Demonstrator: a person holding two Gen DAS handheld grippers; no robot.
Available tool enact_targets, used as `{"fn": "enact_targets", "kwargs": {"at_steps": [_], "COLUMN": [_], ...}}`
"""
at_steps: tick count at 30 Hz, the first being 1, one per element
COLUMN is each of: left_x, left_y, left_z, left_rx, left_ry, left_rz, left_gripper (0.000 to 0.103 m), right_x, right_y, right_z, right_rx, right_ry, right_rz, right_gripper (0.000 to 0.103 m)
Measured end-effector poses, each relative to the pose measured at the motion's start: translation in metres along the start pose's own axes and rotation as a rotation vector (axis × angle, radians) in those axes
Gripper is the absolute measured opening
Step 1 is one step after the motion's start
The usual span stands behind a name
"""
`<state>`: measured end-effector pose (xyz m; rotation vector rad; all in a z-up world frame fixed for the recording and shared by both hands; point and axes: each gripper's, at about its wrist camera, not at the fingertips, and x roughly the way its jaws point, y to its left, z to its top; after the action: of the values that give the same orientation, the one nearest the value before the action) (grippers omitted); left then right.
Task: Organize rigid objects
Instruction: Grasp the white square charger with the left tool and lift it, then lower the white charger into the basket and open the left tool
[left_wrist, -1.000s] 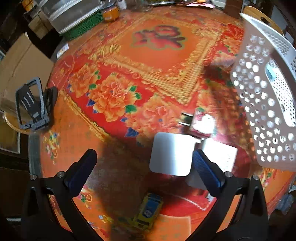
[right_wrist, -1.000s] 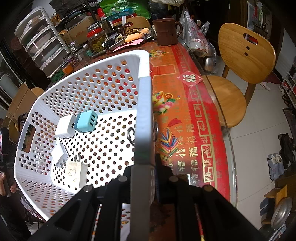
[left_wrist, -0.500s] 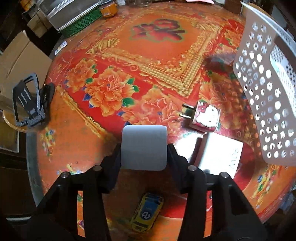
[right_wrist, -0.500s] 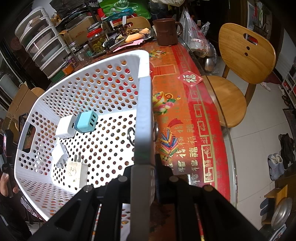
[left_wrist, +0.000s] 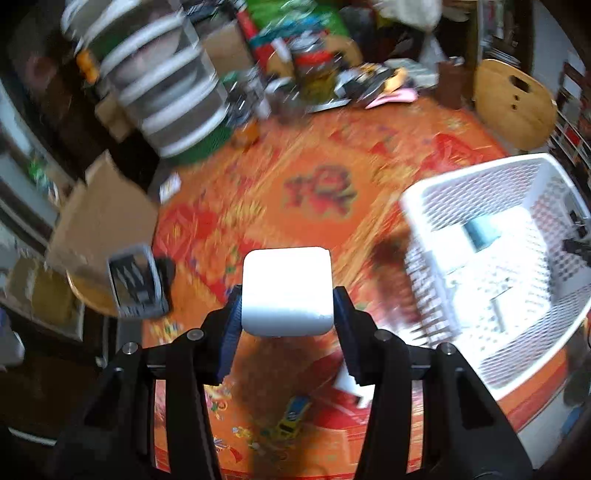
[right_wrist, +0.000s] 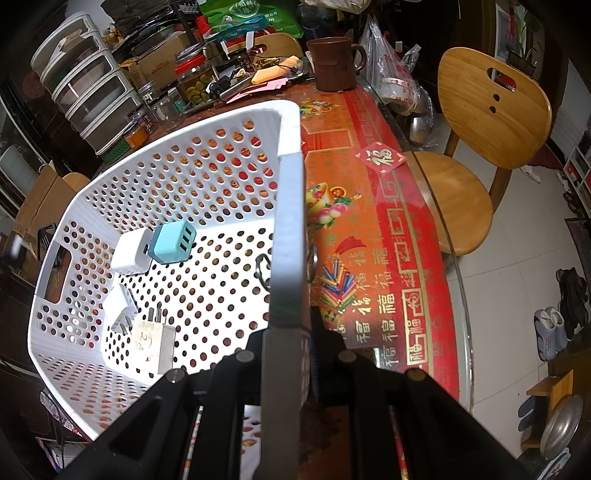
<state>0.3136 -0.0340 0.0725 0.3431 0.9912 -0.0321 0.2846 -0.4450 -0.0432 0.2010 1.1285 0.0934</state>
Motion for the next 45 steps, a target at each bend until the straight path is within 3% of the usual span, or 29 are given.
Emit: {"fn": "enact_targets", "kwargs": {"at_steps": [4,8,15,18,31,45], "left_x": [-0.022,-0.02,0.013,0.028,0.093,0.114], "left_y": [-0.057,-0.115,-0.216,-0.243,-0.307,-0.319], "left_z": [0.029,0.045,0.05,0.051,0.038,0.031], "left_rx": [0.128,0.235,0.398,0.448,0.565,0.59], "left_ry": [-0.016,0.007,0.081,0.111,0.226,0.285], "left_rz": [0.037,0.055,0.07,0.065,0.049,0.021], "left_gripper": [0.044,0.044,0.044,0.044,0.043,0.045], "right_x": [0.0,0.0,-0.001,-0.001,-0.001,-0.002], "right_y": [0.002,0.002,0.002,0.002,0.0,0.001], "right_z": [0.0,-0.001,0.0,-0.001,-0.001,-0.001], "right_rx": [-0.001,-0.002,-0.001,0.0,-0.005,-0.006], "right_ry": [-0.001,-0.002,-0.004,-0.005,-0.004,-0.003], "right_rz": [0.001,0.002,0.005,0.008,0.021,0.02], "right_gripper": [0.012,0.012,0.013,0.013,0.015,0.015]}}
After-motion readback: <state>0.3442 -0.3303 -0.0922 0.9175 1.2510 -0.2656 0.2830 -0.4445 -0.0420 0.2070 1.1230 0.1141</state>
